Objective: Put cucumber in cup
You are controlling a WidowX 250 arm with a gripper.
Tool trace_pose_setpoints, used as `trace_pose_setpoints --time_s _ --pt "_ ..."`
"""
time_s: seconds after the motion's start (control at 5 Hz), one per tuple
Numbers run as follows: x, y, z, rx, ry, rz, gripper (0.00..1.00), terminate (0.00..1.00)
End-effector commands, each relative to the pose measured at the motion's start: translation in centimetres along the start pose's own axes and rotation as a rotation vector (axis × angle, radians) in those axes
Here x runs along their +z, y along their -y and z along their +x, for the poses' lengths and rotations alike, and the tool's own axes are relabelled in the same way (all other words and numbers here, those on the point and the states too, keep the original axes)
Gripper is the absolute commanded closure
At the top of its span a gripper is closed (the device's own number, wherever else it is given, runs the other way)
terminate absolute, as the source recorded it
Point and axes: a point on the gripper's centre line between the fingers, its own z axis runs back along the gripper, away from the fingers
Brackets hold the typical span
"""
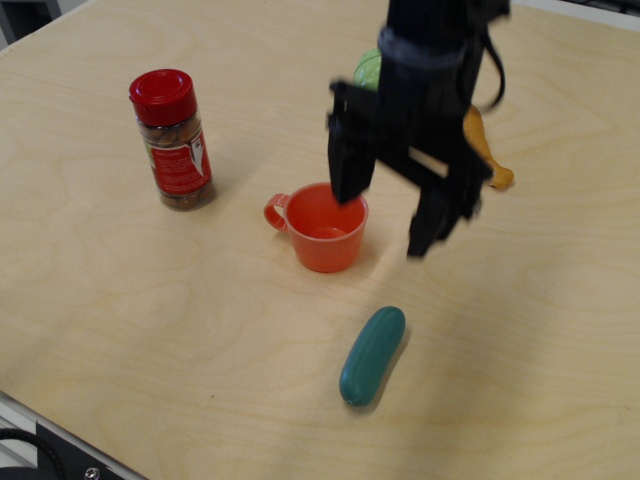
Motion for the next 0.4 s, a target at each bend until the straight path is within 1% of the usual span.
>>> trace_pose_setpoints --time_s 0.0,0.2 --pt "-1.7 2.0 -2.9 -0.022 0.017 -0.015 0.00 0.00" --pt "-3.2 1.9 -3.8 -0.002 -0.013 -0.013 0.00 0.00"
